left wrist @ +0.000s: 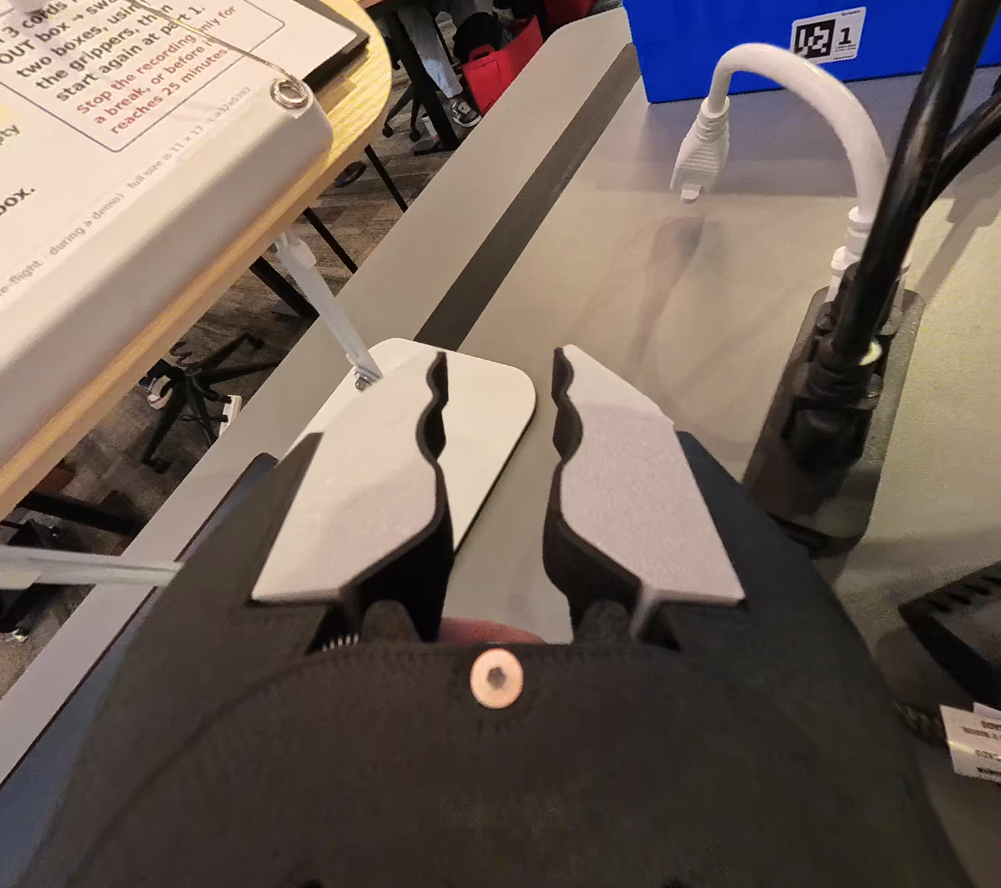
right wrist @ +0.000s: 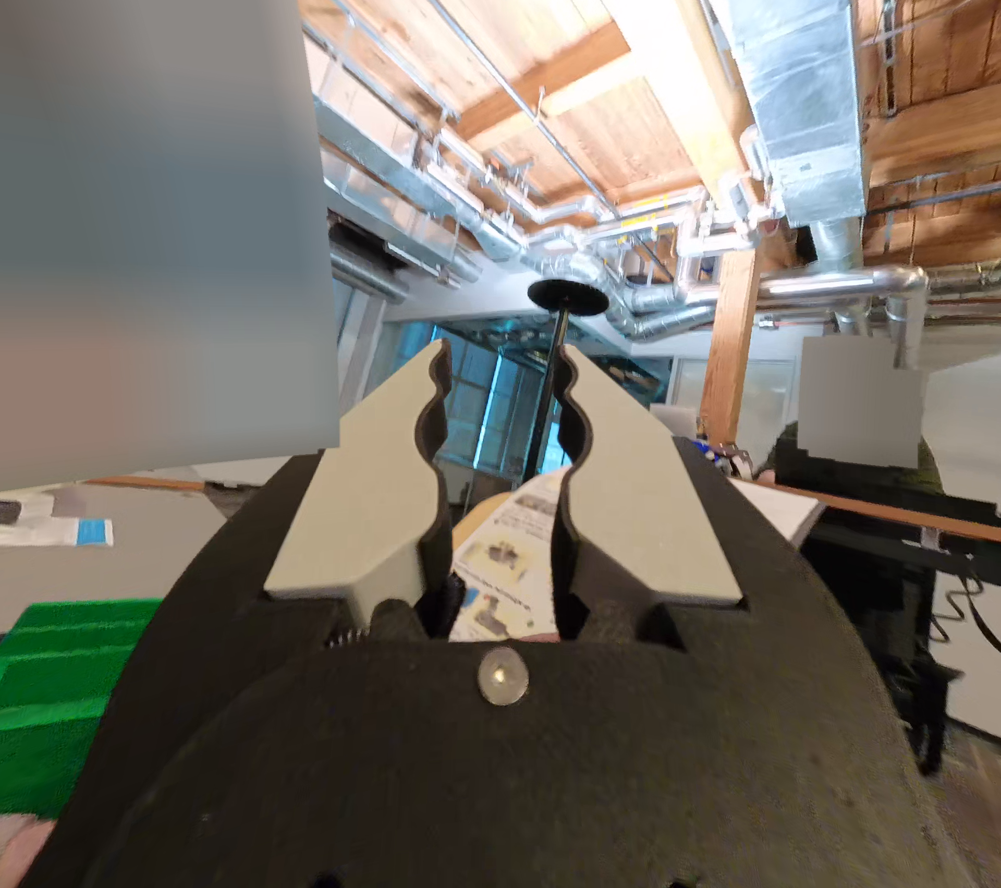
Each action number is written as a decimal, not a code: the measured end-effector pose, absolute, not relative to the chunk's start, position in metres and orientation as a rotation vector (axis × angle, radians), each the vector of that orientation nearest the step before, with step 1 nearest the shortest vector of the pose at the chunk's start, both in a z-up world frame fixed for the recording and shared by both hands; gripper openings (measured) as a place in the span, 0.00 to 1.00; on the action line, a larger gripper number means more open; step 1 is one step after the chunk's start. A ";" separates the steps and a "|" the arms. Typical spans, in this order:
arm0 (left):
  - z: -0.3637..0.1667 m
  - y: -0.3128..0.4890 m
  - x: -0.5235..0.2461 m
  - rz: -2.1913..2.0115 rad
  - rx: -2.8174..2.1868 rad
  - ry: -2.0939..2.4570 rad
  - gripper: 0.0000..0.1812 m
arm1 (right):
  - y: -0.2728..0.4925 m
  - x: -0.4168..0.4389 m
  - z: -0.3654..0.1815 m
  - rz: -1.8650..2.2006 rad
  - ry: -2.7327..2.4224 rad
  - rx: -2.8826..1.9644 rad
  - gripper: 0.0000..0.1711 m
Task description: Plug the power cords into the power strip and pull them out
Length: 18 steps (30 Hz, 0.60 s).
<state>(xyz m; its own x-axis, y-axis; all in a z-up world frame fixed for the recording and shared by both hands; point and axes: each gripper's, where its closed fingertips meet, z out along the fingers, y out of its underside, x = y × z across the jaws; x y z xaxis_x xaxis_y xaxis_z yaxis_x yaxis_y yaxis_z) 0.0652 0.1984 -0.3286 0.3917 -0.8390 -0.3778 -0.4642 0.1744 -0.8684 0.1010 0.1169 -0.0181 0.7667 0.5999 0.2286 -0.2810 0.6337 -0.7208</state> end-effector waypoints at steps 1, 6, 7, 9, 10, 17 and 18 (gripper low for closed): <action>-0.330 0.198 0.066 -0.398 -1.466 1.243 0.20 | 0.120 0.103 -0.020 0.520 -0.489 -0.744 0.21; -0.332 0.193 0.068 -0.367 -1.448 1.277 0.20 | 0.123 0.121 -0.037 0.438 -0.506 -0.792 0.20; -0.330 0.193 0.067 -0.366 -1.445 1.276 0.20 | 0.124 0.127 -0.040 0.427 -0.504 -0.797 0.20; -0.326 0.192 0.066 -0.371 -1.439 1.271 0.20 | 0.131 0.136 -0.048 0.404 -0.500 -0.839 0.21; -0.324 0.191 0.065 -0.377 -1.436 1.271 0.20 | 0.131 0.138 -0.051 0.389 -0.505 -0.849 0.21; -0.309 0.188 0.059 -0.398 -1.408 1.266 0.21 | 0.126 0.150 -0.065 0.207 -0.607 -0.924 0.21; -0.307 0.187 0.060 -0.410 -1.404 1.266 0.21 | 0.128 0.154 -0.068 0.194 -0.603 -0.936 0.20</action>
